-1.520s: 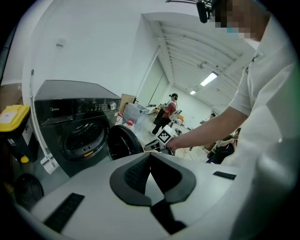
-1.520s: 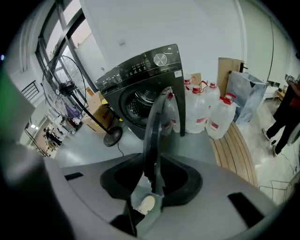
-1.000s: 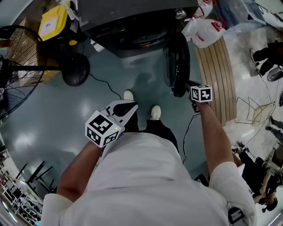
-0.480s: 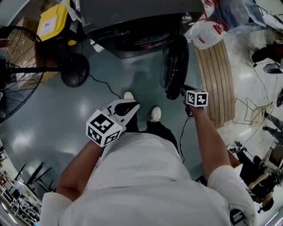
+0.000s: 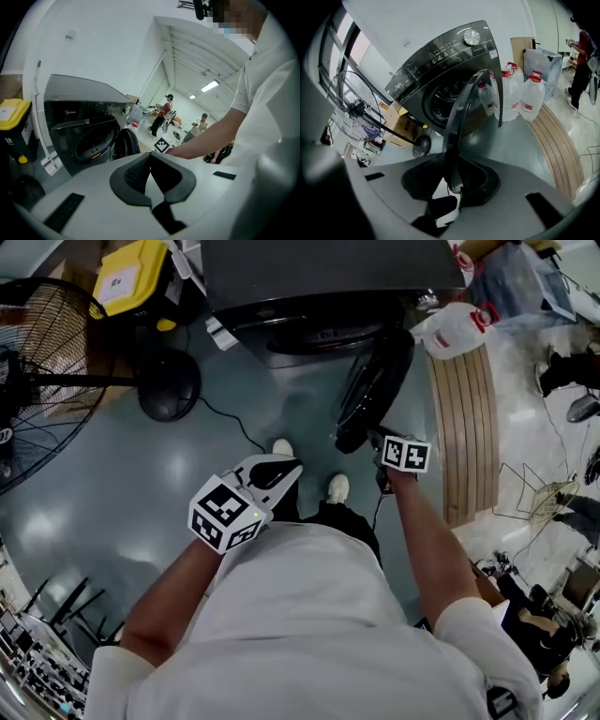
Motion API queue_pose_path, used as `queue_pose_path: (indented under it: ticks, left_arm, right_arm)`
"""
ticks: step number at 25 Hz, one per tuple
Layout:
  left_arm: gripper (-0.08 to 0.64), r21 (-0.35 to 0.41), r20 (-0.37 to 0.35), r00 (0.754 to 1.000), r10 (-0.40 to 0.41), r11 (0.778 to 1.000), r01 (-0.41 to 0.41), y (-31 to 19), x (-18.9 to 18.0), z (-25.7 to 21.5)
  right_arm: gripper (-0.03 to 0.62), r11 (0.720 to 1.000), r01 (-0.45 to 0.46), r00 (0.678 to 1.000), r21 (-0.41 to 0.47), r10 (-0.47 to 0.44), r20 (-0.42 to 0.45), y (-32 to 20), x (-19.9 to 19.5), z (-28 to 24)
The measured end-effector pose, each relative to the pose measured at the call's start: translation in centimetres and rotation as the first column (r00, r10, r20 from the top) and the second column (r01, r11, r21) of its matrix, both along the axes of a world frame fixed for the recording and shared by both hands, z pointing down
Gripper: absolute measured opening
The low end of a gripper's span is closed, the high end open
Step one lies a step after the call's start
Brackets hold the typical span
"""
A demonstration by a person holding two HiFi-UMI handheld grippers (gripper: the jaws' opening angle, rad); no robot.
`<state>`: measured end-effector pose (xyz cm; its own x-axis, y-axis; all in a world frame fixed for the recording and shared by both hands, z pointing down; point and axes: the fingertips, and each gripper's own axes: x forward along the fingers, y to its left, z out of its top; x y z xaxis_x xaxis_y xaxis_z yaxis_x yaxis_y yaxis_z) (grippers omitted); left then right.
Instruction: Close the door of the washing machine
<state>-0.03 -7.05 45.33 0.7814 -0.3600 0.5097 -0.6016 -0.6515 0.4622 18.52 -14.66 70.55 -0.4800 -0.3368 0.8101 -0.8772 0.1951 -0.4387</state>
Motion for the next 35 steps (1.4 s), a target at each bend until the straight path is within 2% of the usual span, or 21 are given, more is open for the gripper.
queue_pose_path:
  ticks: [17, 35]
  left_arm:
    - [0.017, -0.006, -0.011, 0.998, -0.063, 0.998, 0.062, -1.9, -8.4, 1.4]
    - [0.017, -0.033, -0.009, 0.993, -0.118, 0.993, 0.117, -3.0, -12.4, 2.6]
  right_arm:
    - [0.091, 0.994, -0.113, 0.99, -0.009, 0.113, 0.08, -5.7, -11.1, 0.2]
    - [0.08, 0.988, -0.154, 0.98, 0.027, 0.15, 0.129, -13.5, -18.2, -0.2]
